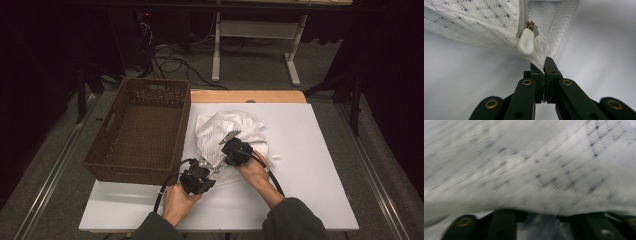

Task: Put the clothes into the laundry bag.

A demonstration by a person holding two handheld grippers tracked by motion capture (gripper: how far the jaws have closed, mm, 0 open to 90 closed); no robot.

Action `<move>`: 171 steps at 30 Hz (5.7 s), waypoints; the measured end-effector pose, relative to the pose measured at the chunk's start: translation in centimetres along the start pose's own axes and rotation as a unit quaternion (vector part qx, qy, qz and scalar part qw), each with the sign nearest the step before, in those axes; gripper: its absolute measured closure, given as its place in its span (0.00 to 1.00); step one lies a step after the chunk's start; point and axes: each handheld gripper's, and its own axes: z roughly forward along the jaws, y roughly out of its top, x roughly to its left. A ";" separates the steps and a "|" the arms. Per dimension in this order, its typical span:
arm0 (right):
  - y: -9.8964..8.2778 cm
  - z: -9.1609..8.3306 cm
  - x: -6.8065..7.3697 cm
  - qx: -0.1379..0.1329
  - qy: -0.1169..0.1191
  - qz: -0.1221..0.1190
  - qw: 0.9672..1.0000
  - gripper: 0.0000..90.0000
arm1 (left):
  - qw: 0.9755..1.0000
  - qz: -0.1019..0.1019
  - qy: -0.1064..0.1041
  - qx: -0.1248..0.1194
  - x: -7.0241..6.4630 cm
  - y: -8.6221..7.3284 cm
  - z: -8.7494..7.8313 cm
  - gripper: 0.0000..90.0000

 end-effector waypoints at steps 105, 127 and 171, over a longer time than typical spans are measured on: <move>-9.6 -9.3 -0.5 -0.011 0.001 0.002 1.000 0.75 | 0.998 -0.017 0.062 -0.012 -0.1 0.4 -2.5 0.67; -5.0 -4.9 0.4 -0.021 0.046 -0.014 0.999 0.70 | 0.999 -0.013 0.049 -0.013 -1.8 1.0 -0.7 0.52; -1.5 -0.7 -0.7 -0.013 -0.004 0.028 1.000 0.66 | 0.999 -0.034 0.032 0.021 0.7 -0.6 -1.5 0.89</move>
